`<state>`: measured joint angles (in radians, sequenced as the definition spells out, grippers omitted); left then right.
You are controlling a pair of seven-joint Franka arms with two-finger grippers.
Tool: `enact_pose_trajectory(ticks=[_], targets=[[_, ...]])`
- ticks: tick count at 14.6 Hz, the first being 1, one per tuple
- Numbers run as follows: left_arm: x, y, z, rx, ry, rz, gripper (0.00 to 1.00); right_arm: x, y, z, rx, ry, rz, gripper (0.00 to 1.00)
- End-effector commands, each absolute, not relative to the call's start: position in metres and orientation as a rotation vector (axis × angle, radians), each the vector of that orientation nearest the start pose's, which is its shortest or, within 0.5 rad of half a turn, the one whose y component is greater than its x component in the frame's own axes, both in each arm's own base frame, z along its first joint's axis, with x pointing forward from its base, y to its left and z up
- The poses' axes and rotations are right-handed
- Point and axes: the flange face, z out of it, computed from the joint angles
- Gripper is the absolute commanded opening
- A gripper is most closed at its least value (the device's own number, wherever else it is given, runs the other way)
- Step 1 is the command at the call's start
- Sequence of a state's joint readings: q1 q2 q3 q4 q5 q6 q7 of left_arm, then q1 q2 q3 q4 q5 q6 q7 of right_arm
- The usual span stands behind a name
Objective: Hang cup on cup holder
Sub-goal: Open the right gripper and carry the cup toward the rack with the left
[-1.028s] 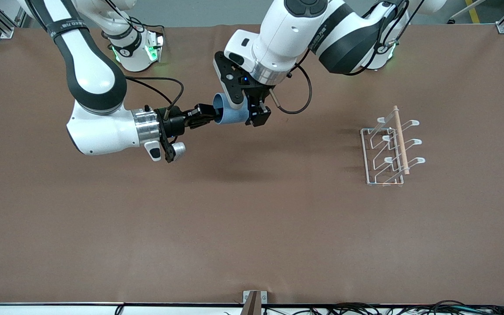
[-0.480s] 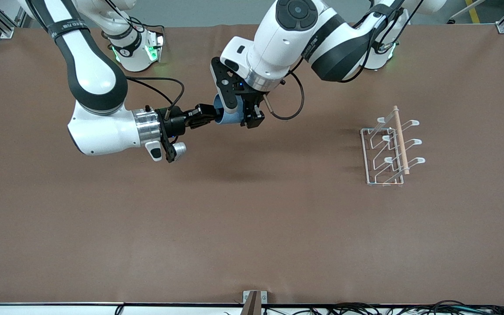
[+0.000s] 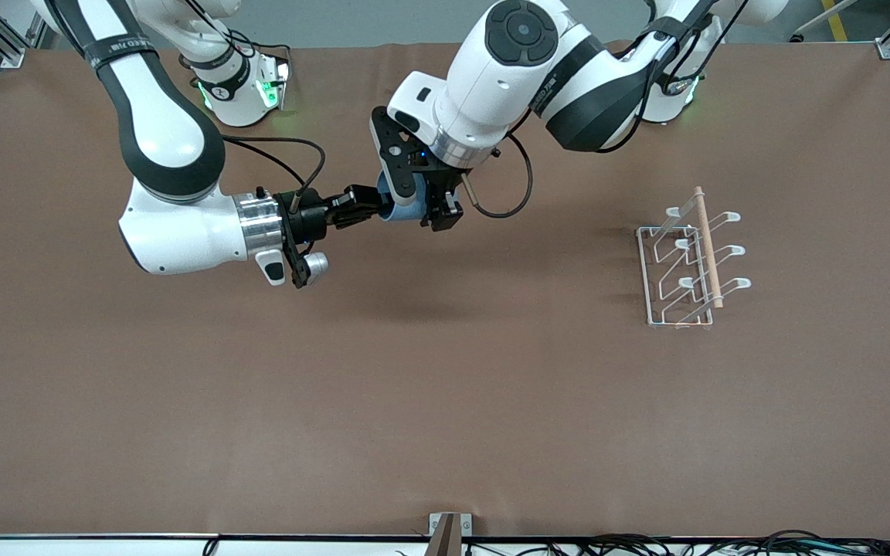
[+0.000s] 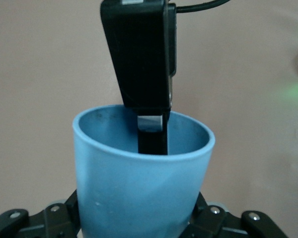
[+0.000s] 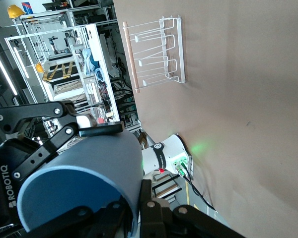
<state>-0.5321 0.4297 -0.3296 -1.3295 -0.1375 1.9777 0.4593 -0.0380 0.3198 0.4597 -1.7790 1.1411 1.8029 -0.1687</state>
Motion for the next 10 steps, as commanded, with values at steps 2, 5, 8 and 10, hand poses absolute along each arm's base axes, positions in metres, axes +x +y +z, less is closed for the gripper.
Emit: enact_pose_trajectory(ticks=[2, 5, 8, 10], targets=[[0.494, -0.505, 0.532, -2.795, 1.994, -0.360, 0.60, 0.546, 0.305, 0.433, -1.912, -0.109, 0.461, 0.66], [0.496, -0.489, 0.539, -2.782, 1.972, -0.288, 0.60, 0.547, 0.304, 0.434, -1.909, -0.112, 0.459, 1.00], [0.509, -0.458, 0.534, -2.714, 1.909, -0.153, 0.61, 0.550, 0.300, 0.437, -1.909, -0.108, 0.450, 1.00], [0.514, -0.435, 0.530, -2.634, 1.853, -0.026, 0.61, 0.556, 0.296, 0.443, -1.907, -0.109, 0.429, 1.00]])
